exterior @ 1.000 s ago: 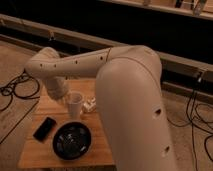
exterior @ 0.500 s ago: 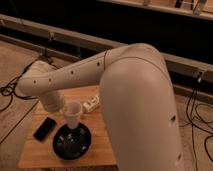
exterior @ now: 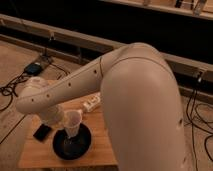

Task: Place the ceramic cup in the ceramic bowl

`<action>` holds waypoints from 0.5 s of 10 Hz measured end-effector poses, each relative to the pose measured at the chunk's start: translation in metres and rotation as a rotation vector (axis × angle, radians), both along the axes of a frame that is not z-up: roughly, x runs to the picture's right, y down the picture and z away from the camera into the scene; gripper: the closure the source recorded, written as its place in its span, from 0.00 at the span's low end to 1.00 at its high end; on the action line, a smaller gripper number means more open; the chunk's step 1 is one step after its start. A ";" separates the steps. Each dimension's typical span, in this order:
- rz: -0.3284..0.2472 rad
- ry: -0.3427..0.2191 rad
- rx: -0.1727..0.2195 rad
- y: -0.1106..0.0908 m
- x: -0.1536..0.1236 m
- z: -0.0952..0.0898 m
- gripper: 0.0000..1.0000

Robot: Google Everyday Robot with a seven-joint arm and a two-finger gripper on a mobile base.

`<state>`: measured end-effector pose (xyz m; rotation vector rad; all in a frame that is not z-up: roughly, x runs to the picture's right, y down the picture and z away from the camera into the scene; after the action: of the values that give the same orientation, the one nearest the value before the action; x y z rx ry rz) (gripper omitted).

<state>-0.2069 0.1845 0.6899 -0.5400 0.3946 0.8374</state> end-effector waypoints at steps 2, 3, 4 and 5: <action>0.011 0.004 -0.015 0.018 0.000 0.001 1.00; 0.014 0.005 -0.022 0.025 0.000 0.001 1.00; 0.016 0.007 -0.027 0.029 0.001 0.001 1.00; 0.017 0.008 -0.033 0.034 0.002 0.002 1.00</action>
<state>-0.2051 0.2184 0.6918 -0.5713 0.4118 0.8513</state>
